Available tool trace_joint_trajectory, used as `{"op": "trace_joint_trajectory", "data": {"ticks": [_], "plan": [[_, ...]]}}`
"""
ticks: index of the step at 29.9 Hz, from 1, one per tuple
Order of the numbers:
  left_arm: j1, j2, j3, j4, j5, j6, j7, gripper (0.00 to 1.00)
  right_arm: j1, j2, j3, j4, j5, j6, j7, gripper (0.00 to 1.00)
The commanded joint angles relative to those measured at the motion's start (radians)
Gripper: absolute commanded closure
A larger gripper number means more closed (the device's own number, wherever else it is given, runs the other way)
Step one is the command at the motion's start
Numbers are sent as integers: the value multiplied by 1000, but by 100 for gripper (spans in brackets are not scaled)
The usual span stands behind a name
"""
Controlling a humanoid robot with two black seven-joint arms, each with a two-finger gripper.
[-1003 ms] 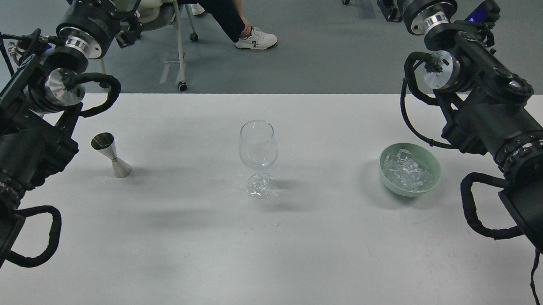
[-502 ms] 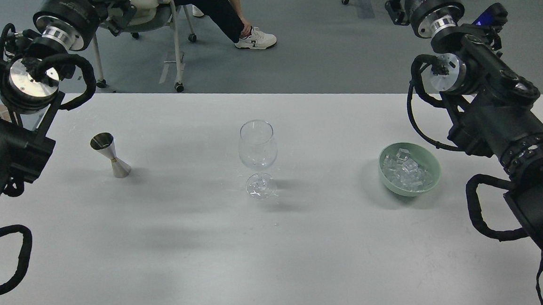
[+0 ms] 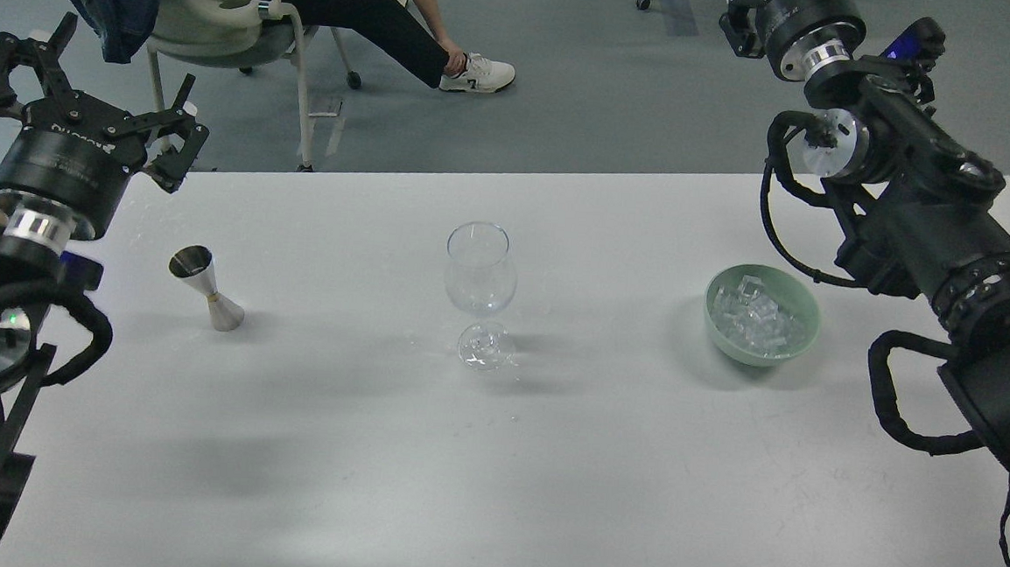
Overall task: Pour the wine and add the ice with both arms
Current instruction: 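Lower the open left gripper around the silver jigger and close it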
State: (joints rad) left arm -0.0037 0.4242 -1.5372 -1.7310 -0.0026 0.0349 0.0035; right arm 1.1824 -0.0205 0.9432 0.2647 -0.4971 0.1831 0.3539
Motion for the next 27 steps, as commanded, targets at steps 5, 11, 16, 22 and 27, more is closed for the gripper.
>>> {"op": "trace_joint_trajectory", "data": {"ticks": [5, 11, 16, 22, 27], "plan": [[240, -172, -46, -35, 3, 8, -16, 3, -12, -1, 2, 1, 0, -22, 7, 0], [261, -229, -35, -9, 36, 26, -31, 5, -14, -6, 2, -1, 0, -24, 7, 0], [261, -268, -44, 31, 88, 89, -40, 5, -24, -6, 3, -1, 0, -57, 8, 0], [251, -288, -41, 128, 87, 45, -14, 2, -35, -6, 3, 1, 0, -74, 8, 0], [240, -321, -41, 168, 87, 31, -19, 10, -35, -7, 3, -1, 0, -74, 8, 0]]}}
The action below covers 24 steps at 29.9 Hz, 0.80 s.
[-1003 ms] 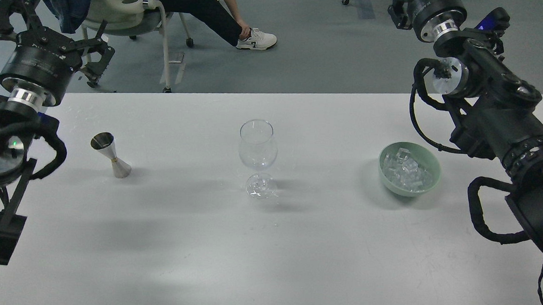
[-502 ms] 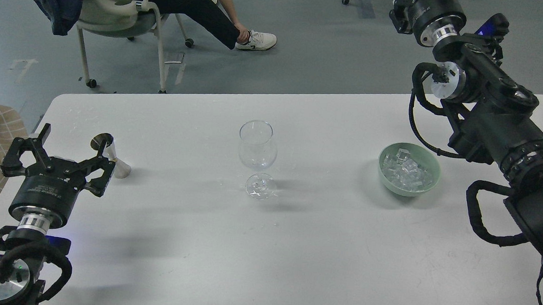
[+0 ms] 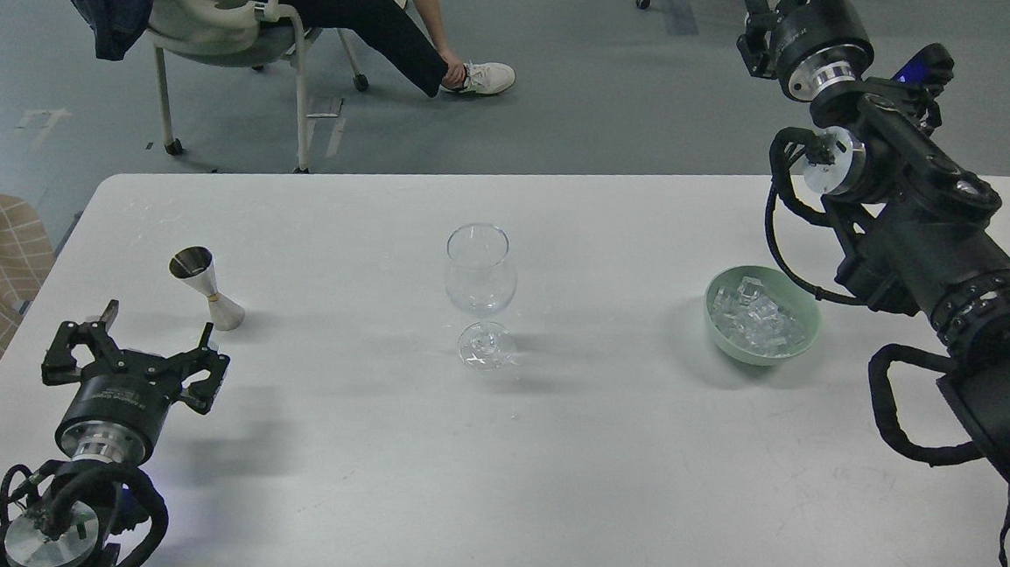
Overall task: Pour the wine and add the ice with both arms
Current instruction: 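Lower the open left gripper around the silver jigger and close it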
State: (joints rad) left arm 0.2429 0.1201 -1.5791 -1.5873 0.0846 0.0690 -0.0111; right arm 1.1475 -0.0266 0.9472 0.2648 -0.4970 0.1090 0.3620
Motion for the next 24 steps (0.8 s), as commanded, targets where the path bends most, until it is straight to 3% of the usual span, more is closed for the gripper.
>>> {"op": "trace_joint_trajectory", "data": {"ticks": [1, 12, 24], "plan": [[-20, -23, 2, 52, 0, -3, -3, 15, 0, -1, -1, -1, 0, 0, 0, 0], [-177, -25, -4, 306, -2, -15, 3, 23, -15, -1, -2, -1, 0, -9, 0, 0], [-244, -31, -4, 351, -13, -40, 5, 22, -18, -29, -4, -1, 0, -12, 0, 0]]}}
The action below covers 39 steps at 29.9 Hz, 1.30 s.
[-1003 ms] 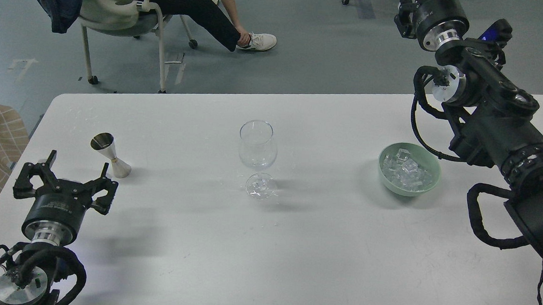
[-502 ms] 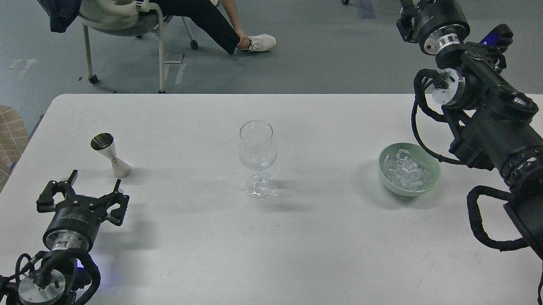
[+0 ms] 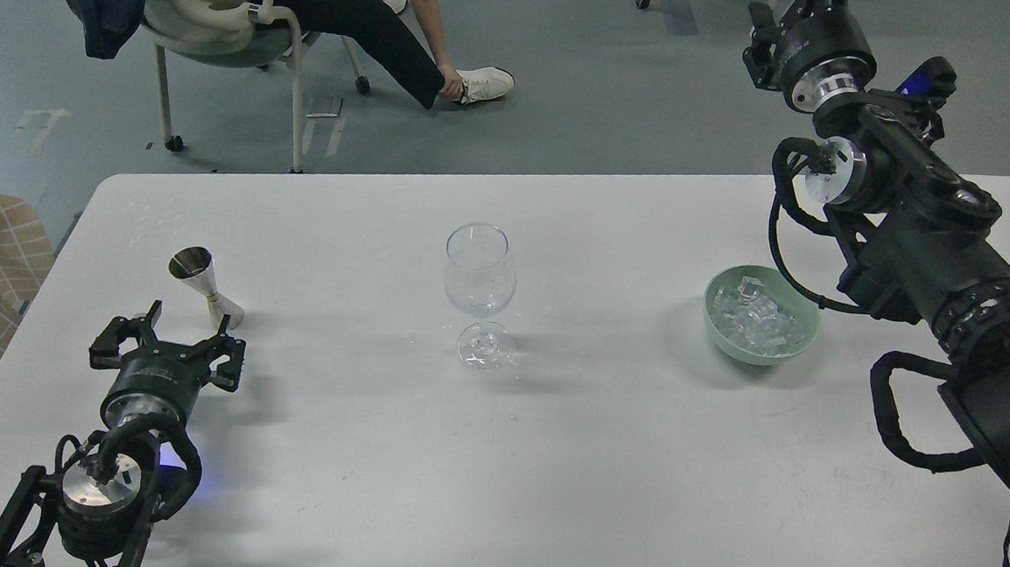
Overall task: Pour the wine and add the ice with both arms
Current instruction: 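Lower the open left gripper around the silver jigger and close it, then lift the jigger with the left gripper and carry it toward the wine glass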
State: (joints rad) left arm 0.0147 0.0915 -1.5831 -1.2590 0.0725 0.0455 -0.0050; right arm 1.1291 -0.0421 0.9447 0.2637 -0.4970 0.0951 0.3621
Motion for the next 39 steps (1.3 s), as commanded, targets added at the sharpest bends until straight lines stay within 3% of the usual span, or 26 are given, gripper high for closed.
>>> {"op": "trace_joint_trajectory", "data": {"ticks": [1, 8, 11, 28, 32, 39], "plan": [[-18, -1, 0, 27, 0, -19, -1, 22, 0, -15, -1, 0, 0, 0, 0, 0], [-87, 1, 2, 102, 0, -13, -3, 24, -8, -18, -1, 0, 0, 0, 0, 0], [-105, 8, 8, 133, 1, -18, -3, 33, -9, -18, -1, 0, 0, 0, 0, 0], [-200, 11, 0, 248, 0, -29, -1, 37, -9, -18, -1, 0, 0, -8, 0, 0], [-223, 11, 0, 294, -2, -79, -1, 44, -11, -19, -3, -1, 0, -8, 0, 0], [-259, 13, 0, 322, -19, -88, -1, 59, -14, -19, -4, 0, -2, -6, 0, 0]]}}
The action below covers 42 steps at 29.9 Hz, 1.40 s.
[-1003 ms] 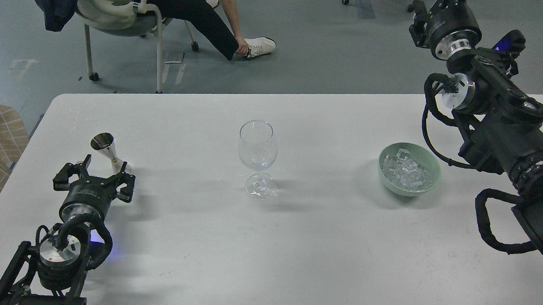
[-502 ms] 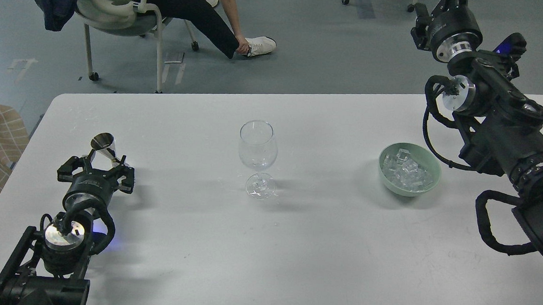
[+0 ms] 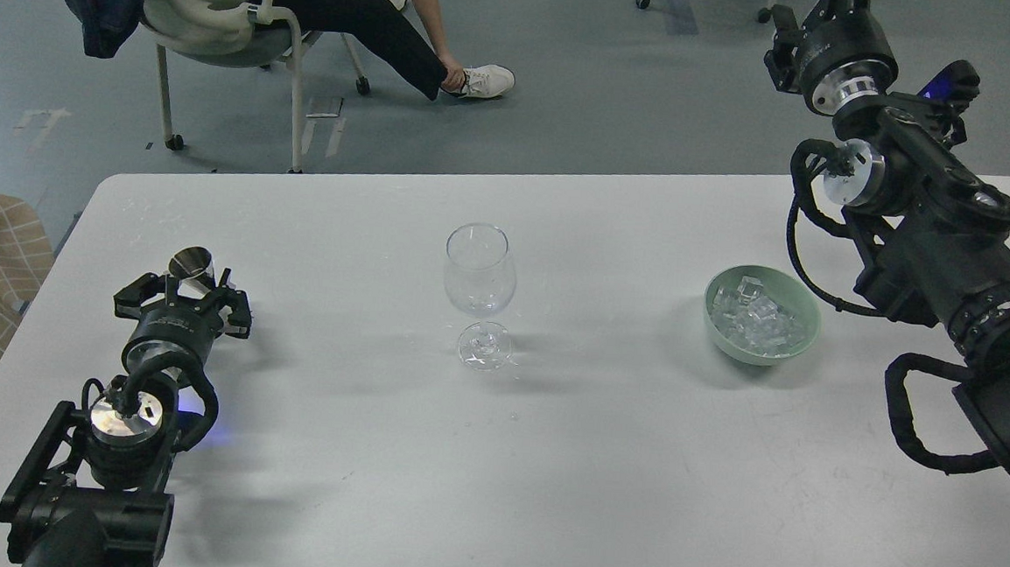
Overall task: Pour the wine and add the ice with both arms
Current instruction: 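Lift the jigger with the left gripper and carry it toward the wine glass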
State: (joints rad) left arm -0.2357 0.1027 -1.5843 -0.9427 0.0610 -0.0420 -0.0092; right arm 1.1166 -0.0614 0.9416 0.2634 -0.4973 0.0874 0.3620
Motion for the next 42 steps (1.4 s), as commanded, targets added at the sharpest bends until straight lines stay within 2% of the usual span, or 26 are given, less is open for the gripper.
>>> {"op": "trace_joint_trajectory", "data": {"ticks": [1, 11, 31, 37, 39, 42], "plan": [[-11, 2, 0, 7, -7, -3, 3, 59, -1, 0, -1, 0, -1, 0, 0, 0], [-13, 2, -11, 41, -10, -44, -5, 62, -4, 0, -3, 0, -1, 2, 0, 0], [-20, 14, -9, 5, -41, -110, 0, 86, -15, -12, -3, 0, -1, 2, 0, 0], [-20, 38, -9, -122, -43, -101, 3, 88, -21, -12, -3, 0, -1, 2, 0, 0], [-22, 43, -11, -204, -43, -84, 6, 88, -21, -14, -3, 0, -1, 2, 0, 0], [-28, 46, -11, -261, -43, -49, 9, 88, -21, -14, -3, 0, -1, 2, 0, 0]]}}
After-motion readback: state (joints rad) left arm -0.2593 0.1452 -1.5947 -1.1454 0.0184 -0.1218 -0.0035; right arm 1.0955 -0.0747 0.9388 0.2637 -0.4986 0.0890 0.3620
